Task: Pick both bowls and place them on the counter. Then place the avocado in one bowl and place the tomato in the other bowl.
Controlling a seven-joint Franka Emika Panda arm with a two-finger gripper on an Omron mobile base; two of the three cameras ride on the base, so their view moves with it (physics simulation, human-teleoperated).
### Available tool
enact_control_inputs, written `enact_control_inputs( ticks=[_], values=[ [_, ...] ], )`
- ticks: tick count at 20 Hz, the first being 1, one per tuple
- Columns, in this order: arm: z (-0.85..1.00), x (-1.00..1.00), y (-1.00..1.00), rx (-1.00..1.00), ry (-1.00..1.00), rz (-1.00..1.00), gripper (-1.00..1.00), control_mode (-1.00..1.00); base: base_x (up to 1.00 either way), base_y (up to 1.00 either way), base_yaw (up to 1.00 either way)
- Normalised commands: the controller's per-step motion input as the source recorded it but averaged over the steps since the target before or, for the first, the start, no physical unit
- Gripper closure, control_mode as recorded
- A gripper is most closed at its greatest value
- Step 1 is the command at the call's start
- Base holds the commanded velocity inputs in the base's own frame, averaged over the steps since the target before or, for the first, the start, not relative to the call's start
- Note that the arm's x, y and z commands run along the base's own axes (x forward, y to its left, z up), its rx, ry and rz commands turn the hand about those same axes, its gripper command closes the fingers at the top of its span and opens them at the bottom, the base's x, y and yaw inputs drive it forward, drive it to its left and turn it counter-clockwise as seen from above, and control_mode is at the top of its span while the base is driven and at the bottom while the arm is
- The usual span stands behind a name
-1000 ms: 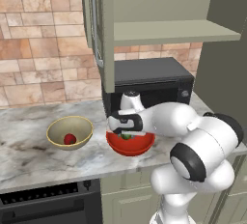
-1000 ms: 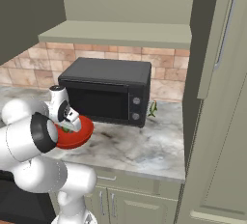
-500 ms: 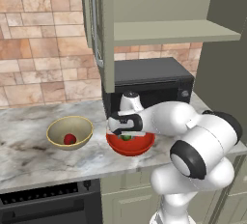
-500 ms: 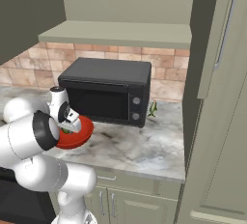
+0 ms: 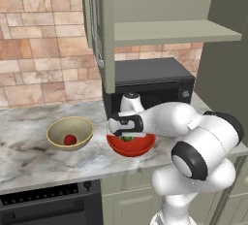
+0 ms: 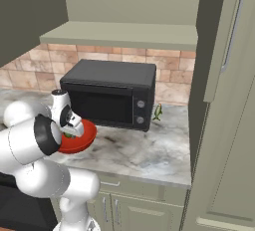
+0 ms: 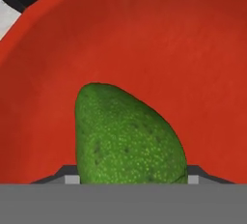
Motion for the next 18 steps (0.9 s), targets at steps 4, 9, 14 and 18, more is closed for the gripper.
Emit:
enact_control_inputs(
  ticks=[4,9,14,18],
  values=[
    [-0.04,-0.18,-0.06,0.0,0.0,0.0,-1.0,-1.0,0.0,0.0,0.0],
    [0.07,-0.23,-0.15,0.0,0.0,0.0,-1.0,-1.0,0.0,0.0,0.0],
    [0.17,-0.1,-0.1,0.0,0.03,0.0,-1.0,-1.0,0.0,0.0,0.0],
    [0.29,-0.01,-0.04,0.0,0.02,0.0,-1.0,-1.0,0.0,0.0,0.0]
  ],
)
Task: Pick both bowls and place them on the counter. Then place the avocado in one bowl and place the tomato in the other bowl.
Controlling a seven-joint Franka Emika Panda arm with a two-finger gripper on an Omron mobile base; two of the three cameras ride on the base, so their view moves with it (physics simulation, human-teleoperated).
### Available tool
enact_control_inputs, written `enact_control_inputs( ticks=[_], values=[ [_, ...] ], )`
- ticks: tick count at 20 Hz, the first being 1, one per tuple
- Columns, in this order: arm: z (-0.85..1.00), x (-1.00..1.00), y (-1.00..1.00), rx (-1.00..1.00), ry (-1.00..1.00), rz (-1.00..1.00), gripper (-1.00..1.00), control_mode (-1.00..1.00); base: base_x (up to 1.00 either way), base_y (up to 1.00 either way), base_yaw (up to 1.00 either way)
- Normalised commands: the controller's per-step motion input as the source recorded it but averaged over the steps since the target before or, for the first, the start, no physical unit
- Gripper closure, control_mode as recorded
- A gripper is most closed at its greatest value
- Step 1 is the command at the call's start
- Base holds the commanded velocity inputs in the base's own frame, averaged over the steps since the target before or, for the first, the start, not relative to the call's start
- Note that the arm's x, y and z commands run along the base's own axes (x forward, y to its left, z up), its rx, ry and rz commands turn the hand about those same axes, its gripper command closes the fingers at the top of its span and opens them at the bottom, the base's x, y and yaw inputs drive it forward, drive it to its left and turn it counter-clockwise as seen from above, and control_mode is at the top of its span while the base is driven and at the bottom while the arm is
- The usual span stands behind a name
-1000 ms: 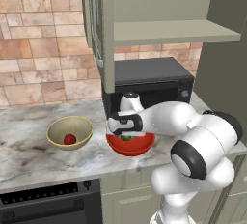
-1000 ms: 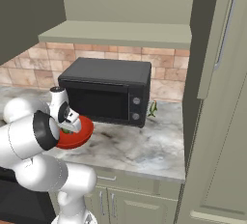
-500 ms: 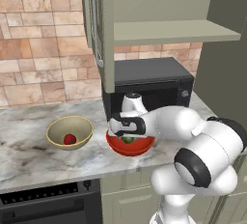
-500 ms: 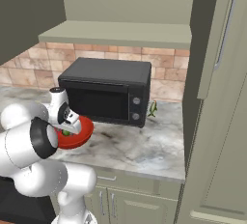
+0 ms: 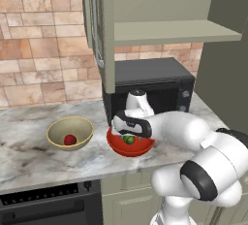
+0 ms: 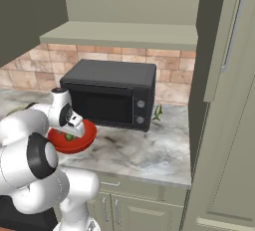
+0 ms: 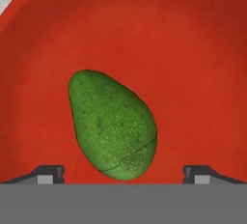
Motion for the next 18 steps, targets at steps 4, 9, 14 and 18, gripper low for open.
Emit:
enact_control_inputs(
  ticks=[4,9,14,18],
  values=[
    [0.6,-0.23,-0.02,0.0,-0.01,0.03,-1.0,-1.0,0.0,0.0,0.0],
    [0.54,-0.45,-0.13,0.0,-0.04,0.02,-1.0,-1.0,0.0,0.0,0.0],
    [0.47,-0.52,-0.23,0.0,-0.06,0.03,-1.0,-1.0,0.0,0.0,0.0],
    [0.45,-0.48,-0.24,0.0,-0.04,0.04,-1.0,-1.0,0.0,0.0,0.0]
  ],
)
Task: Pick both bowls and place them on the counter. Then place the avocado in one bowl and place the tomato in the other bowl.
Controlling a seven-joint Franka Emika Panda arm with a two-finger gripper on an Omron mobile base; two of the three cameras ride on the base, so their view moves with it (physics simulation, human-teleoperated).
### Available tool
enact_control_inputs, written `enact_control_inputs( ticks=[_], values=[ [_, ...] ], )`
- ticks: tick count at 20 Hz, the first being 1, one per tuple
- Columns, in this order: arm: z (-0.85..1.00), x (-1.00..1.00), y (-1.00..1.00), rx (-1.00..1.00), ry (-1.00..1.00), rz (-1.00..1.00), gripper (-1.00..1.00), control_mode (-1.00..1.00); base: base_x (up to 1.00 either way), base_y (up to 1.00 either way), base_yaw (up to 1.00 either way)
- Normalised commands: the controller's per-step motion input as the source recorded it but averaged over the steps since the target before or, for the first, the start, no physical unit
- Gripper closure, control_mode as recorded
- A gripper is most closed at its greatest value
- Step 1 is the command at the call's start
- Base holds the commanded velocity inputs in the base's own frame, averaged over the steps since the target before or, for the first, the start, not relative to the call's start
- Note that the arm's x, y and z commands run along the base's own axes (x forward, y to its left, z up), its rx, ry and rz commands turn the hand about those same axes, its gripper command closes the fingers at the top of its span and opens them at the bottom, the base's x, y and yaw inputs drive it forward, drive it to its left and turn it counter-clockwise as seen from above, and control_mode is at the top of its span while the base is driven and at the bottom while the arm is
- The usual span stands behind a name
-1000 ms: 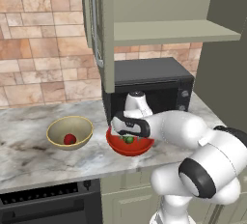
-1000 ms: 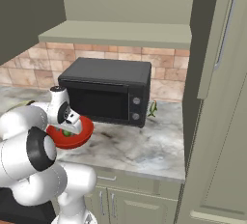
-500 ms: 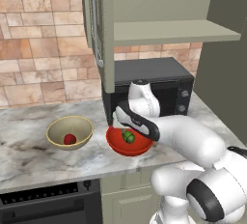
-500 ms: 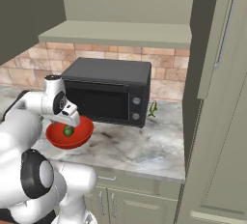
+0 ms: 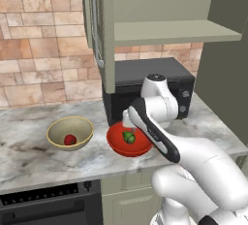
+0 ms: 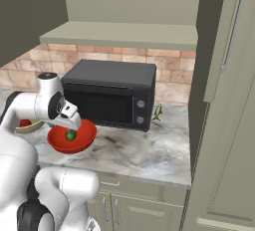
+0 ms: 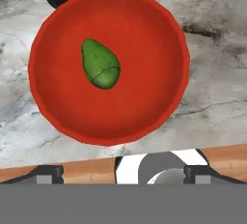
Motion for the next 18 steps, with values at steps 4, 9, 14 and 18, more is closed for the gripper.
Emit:
enact_control_inputs(
  ticks=[4,9,14,18],
  values=[
    [0.48,-0.48,-0.25,0.0,-0.06,0.11,-1.0,-1.0,0.0,0.0,0.0],
    [0.54,-0.46,-0.22,0.0,-0.03,0.12,-1.0,-1.0,0.0,0.0,0.0],
    [0.5,-0.5,-0.19,-0.02,-0.05,0.13,-1.0,-1.0,0.0,0.0,0.0],
    [0.43,-0.53,-0.13,-0.02,-0.1,0.1,-1.0,-1.0,0.0,0.0,0.0]
  ],
)
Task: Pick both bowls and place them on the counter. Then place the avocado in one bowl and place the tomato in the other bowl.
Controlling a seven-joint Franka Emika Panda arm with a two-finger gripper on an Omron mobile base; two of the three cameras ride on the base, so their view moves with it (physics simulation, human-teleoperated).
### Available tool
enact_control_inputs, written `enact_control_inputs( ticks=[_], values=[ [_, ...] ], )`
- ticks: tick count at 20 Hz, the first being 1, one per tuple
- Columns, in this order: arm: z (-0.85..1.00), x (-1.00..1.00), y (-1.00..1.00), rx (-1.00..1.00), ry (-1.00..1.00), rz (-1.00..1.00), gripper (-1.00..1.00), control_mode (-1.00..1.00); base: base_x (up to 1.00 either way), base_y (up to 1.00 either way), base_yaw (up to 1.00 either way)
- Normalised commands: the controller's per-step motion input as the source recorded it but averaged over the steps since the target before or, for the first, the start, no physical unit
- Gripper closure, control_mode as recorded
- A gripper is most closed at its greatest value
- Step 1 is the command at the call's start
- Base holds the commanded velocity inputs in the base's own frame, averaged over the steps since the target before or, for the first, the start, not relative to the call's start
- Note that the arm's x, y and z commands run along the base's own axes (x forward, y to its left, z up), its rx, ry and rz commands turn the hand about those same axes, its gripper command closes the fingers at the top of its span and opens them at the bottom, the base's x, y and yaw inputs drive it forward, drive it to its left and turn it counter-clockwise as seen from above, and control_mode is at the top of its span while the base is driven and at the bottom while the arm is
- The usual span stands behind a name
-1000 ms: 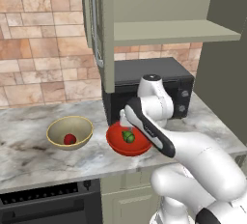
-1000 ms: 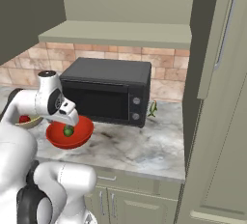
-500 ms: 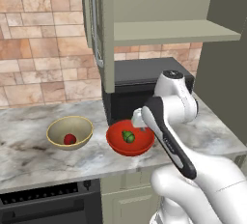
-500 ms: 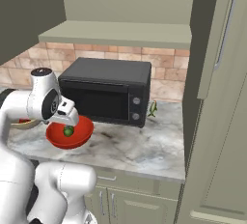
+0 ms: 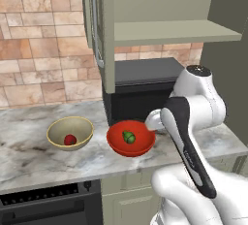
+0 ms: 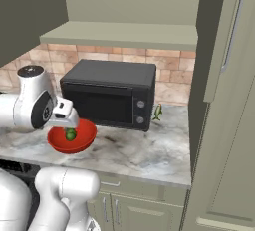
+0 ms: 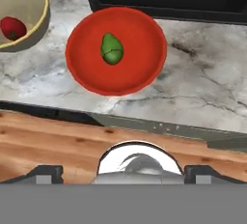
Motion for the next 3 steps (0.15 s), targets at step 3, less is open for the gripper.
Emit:
enact_control_inputs(
  ticks=[3],
  values=[
    [0.33,-0.56,-0.08,-0.02,-0.15,0.03,-1.0,-1.0,0.0,0.0,0.0]
  ],
)
